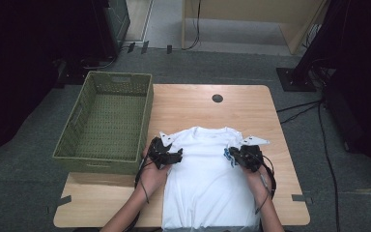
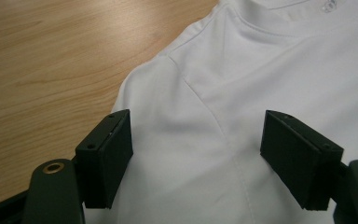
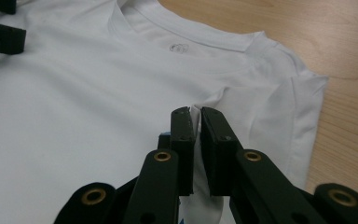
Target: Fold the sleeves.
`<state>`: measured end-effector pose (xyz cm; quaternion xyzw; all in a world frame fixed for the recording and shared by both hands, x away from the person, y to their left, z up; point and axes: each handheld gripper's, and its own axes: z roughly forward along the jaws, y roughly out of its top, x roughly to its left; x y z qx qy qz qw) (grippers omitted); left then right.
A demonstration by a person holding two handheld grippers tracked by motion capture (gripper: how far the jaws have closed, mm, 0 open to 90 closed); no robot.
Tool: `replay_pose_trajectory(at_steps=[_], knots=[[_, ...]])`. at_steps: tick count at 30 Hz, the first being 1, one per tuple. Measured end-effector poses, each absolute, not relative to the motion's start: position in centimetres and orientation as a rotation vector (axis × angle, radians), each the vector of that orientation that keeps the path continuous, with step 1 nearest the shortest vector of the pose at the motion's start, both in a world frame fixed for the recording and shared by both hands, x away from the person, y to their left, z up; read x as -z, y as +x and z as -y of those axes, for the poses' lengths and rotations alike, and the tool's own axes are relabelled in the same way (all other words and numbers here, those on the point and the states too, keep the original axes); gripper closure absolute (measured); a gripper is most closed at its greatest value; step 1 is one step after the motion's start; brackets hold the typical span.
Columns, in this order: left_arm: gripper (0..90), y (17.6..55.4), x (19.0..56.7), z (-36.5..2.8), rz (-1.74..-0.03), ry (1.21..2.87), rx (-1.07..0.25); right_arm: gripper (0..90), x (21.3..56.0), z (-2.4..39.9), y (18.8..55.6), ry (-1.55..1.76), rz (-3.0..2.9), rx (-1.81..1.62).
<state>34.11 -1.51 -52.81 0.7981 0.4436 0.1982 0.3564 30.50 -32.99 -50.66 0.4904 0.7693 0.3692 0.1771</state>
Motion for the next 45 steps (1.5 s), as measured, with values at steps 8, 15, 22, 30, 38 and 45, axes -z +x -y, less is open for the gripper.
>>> replay_pose_trajectory(at_steps=[8, 15, 22, 30, 38, 45], knots=[[25.5, 34.1, 52.8, 1.5, -1.146, 2.061, -0.512, 75.1, 50.2, 34.1, 30.2, 1.407, -2.149, -1.087], [25.5, 34.1, 52.8, 1.5, -1.145, 2.061, -0.512, 64.8, 50.1, 34.6, 30.2, 1.415, -2.128, -1.103], [25.5, 34.1, 52.8, 1.5, -1.146, 2.061, -0.512, 65.3, 50.1, 35.8, 30.2, 1.452, -2.091, -1.114], [25.5, 34.1, 52.8, 1.5, -1.146, 2.061, -0.512, 67.0, 50.6, 36.5, 30.5, 1.480, -2.084, -1.087], [25.5, 34.1, 52.8, 1.5, -1.146, 2.061, -0.512, 67.4, 51.2, 37.3, 30.7, 1.506, -2.073, -1.060], [25.5, 34.1, 52.8, 1.5, -1.146, 2.061, -0.512, 65.7, 51.9, 37.9, 30.8, 1.485, -2.067, -1.039]])
